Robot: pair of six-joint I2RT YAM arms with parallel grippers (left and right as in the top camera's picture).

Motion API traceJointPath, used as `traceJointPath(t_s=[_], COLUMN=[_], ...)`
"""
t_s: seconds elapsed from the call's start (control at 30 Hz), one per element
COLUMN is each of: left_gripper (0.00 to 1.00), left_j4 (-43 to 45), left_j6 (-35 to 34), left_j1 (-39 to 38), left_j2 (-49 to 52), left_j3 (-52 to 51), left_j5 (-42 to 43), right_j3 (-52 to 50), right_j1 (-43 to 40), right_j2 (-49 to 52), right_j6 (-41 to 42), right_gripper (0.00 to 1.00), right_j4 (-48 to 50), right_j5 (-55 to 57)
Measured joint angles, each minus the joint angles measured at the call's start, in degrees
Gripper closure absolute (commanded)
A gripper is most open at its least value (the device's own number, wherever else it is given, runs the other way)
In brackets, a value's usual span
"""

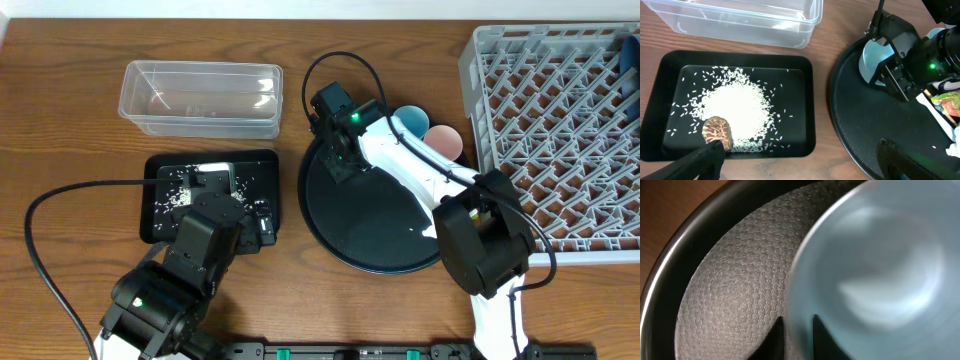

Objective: Sort waste into correct bins and load items into the dishwasher rack
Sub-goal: 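Lift the light-blue bowl and carry it over the grey rack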

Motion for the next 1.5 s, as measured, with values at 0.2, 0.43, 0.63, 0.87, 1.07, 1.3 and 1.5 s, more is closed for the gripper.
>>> traceJointPath(t_s=[0.2,0.43,0.63,0.87,1.07,1.3,1.5], left_gripper=[0.02,0.02,0.02,0.02,0.02,0.02,0.02], left_j4=[0.0,0.0,0.0,0.0,0.0,0.0,0.0], left_j6=[0.02,0.02,0.0,0.02,0.0,0.0,0.02], left_j1=[0.0,0.0,0.0,0.0,0.0,0.0,0.0], left_j2=[0.0,0.0,0.0,0.0,0.0,0.0,0.0], left_j3=[0.0,0.0,0.0,0.0,0.0,0.0,0.0], left_j5=[0.0,0.0,0.0,0.0,0.0,0.0,0.0], right_j3=[0.07,1.33,8.15,16.06,17.59,18.36,18.43], right_j1=[-0.02,-0.11,-0.74,-5.01,-14.64,-31.17,-45.18], right_j2=[-0.02,-0.02,-0.04,-2.91,-11.63,-19.89,-21.27], right_j6=[0.11,0.42,1.05,1.64,2.14,2.19,1.68], right_gripper=[0.99,0.99,0.99,0.99,0.99,0.99,0.99], right_j4=[0.26,-2.75,-7.45,-11.91,-13.7,-15.17,-19.78], right_j5=[0.28,-1.51,-9.81,-18.38,-21.68,-31.8,-37.88])
